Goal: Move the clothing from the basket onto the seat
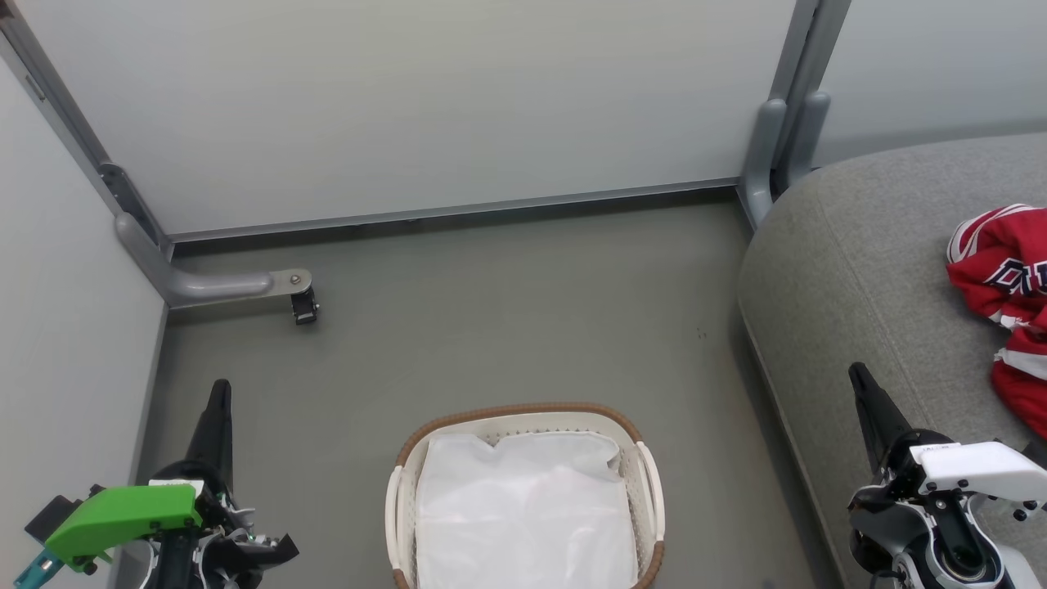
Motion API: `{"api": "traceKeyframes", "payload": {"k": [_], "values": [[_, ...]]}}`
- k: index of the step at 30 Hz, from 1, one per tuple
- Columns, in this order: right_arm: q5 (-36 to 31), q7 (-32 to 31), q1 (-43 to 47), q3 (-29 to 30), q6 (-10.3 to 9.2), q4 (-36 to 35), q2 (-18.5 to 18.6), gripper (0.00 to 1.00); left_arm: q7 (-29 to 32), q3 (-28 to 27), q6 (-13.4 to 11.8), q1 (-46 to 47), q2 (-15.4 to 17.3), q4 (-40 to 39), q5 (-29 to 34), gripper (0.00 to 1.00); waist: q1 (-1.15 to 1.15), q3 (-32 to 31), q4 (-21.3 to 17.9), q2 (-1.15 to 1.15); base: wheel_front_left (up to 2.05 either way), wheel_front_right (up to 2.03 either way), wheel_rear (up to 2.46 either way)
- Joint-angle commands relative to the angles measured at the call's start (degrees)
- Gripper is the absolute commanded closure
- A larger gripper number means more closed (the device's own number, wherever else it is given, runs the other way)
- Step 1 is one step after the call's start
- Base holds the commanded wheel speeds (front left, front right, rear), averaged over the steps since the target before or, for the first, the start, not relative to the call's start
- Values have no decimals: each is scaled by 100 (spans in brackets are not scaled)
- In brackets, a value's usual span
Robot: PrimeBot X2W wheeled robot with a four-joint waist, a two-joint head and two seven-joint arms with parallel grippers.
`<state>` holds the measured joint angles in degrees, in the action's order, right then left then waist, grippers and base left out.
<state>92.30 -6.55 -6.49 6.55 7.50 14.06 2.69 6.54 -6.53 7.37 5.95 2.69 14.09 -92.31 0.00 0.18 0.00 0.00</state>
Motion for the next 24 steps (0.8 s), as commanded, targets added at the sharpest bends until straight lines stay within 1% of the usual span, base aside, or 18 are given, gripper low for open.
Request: {"api": "traceKeyframes", "payload": {"k": [1, 24], "values": [[20, -19, 61, 9, -2, -18, 36, 100, 19, -13, 32, 55, 35, -12, -19, 100, 0, 0, 0, 0, 0, 0, 0], [21, -18, 61, 8, -2, -19, 36, 100, 18, -12, 32, 55, 35, -12, -20, 100, 0, 0, 0, 0, 0, 0, 0]]}}
